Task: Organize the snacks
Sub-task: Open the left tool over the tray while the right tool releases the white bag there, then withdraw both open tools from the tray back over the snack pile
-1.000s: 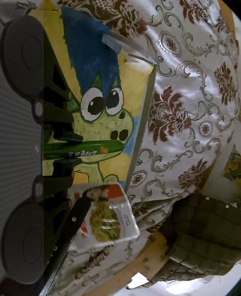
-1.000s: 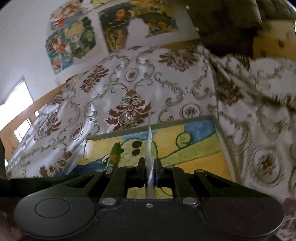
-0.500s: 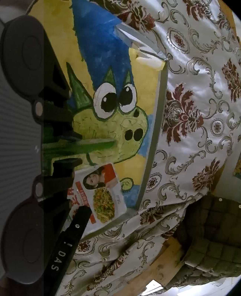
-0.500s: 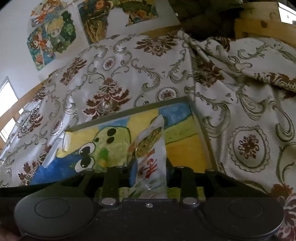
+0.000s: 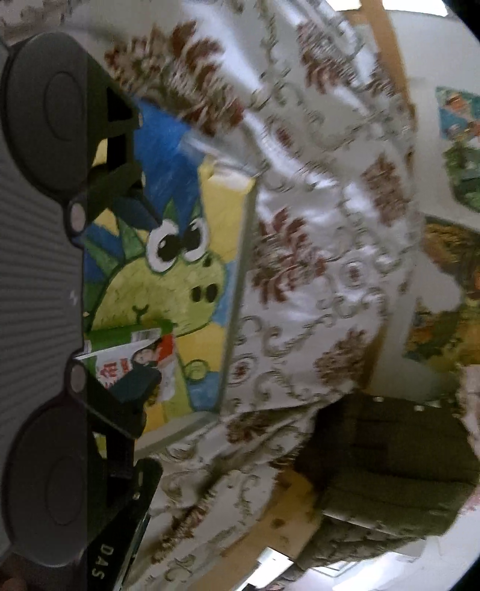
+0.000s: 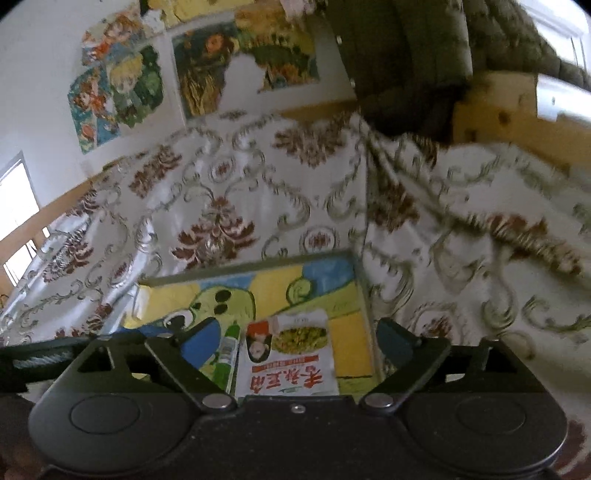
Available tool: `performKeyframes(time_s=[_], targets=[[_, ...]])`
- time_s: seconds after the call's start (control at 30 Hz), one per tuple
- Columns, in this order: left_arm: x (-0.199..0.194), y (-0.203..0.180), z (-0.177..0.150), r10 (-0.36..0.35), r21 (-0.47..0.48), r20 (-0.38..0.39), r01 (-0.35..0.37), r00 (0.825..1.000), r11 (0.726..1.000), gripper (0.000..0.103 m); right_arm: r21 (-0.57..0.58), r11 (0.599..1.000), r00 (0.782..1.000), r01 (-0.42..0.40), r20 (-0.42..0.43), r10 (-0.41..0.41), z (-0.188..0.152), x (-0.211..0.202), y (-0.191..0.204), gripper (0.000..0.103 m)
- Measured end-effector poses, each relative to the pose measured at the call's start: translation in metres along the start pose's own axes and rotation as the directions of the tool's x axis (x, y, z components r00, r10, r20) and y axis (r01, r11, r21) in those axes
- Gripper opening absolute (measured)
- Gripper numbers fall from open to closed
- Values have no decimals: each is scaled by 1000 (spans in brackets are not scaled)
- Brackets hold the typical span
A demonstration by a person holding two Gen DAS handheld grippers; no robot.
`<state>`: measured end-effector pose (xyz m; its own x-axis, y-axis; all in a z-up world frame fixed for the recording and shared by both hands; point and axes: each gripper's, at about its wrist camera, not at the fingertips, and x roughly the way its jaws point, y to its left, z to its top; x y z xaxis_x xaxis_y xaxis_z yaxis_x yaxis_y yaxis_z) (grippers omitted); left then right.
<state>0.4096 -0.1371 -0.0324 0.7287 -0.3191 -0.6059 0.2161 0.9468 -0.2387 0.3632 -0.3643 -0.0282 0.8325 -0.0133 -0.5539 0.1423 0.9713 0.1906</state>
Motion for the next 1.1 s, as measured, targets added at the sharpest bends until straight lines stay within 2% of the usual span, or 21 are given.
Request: performKeyframes(time_s=[0.17, 0.37, 0.5, 0.63, 0.8, 0.97, 1.1], targets=[[-48, 2, 0, 21, -13, 84, -20, 996, 1000, 102, -65, 998, 997, 16, 83, -11, 1, -43, 8, 102], [-98, 3, -12, 92, -7, 167, -92, 982, 996, 103, -81, 995, 989, 50, 140, -38, -5, -88, 15, 102], [-126, 3, -27, 111, 7, 206, -115, 972, 993, 103, -109, 990, 984, 88, 165, -69, -16, -113, 20, 102], [-150, 1, -44, 121, 9, 217, -126, 969, 992, 103, -136, 983, 978, 125, 183, -99, -31, -139, 26, 102], [-179, 0, -64, 127, 8, 236, -133, 963, 991, 103, -118, 984, 977, 131, 183, -108, -50, -169, 31, 102], [-209, -2, -86, 152, 16, 277, -163, 949, 987, 103, -94, 987, 980, 129, 165, -112, -72, -197, 33, 102], [-226, -1, -103, 154, 36, 266, -170, 952, 985, 103, -76, 989, 982, 126, 152, -113, -92, -215, 35, 102]])
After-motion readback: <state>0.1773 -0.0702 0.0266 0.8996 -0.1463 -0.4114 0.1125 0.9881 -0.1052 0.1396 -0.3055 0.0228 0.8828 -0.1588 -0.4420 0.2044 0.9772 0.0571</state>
